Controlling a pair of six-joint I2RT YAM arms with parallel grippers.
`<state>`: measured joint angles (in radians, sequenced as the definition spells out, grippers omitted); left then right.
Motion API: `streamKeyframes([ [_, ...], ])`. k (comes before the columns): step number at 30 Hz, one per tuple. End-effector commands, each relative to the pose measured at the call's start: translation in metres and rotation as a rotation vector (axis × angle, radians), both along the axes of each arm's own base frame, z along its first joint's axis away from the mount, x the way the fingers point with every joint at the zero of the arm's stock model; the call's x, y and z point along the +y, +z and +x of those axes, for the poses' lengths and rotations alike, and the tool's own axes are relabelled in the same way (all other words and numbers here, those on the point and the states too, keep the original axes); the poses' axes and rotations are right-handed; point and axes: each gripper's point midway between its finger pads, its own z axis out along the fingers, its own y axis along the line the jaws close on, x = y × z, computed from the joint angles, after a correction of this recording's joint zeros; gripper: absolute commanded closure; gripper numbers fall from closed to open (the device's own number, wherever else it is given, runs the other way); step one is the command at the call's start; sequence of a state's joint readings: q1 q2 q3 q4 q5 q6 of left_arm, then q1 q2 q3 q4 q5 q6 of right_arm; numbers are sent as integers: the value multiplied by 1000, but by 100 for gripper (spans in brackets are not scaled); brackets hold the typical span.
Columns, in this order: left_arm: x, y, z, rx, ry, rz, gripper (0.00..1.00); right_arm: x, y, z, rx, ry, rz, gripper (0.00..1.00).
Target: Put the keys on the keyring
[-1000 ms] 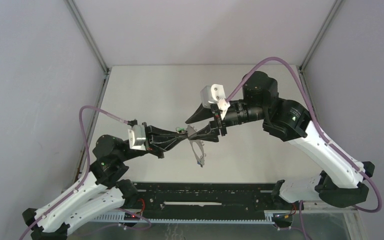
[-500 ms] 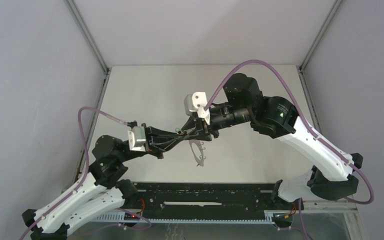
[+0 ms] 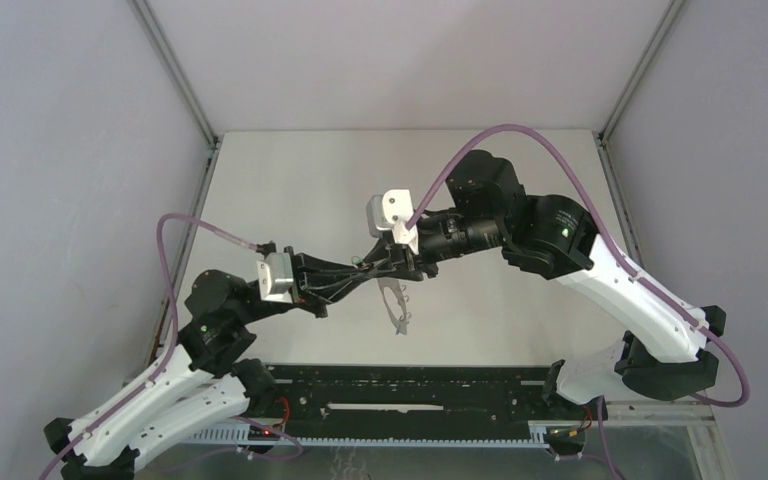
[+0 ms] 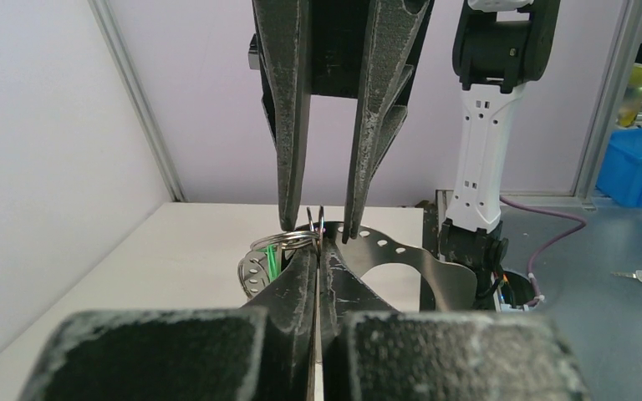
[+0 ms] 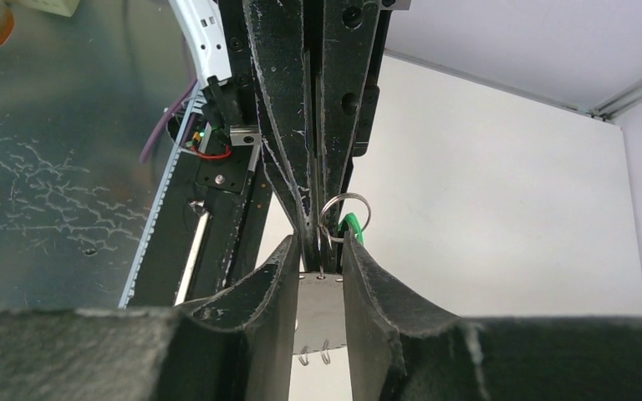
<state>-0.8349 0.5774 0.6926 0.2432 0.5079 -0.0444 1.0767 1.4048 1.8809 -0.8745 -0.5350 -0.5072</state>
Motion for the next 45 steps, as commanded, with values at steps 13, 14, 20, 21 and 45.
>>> streamKeyframes([
  [13, 5, 30, 3, -47, 22, -31, 100, -8, -8, 4, -68, -39, -97, 99],
  [14, 5, 31, 2, -48, 18, -33, 100, -10, -11, 2, -70, -33, -113, 92],
  [20, 5, 33, 2, -53, 14, -31, 100, -10, -11, 3, -77, -45, -119, 79],
  [21, 5, 33, 2, -54, 16, -33, 100, -9, -11, 3, -78, -45, -119, 79],
  [45, 14, -7, 9, -143, 89, 160, 57, -22, -5, 26, 191, -204, 50, 100],
])
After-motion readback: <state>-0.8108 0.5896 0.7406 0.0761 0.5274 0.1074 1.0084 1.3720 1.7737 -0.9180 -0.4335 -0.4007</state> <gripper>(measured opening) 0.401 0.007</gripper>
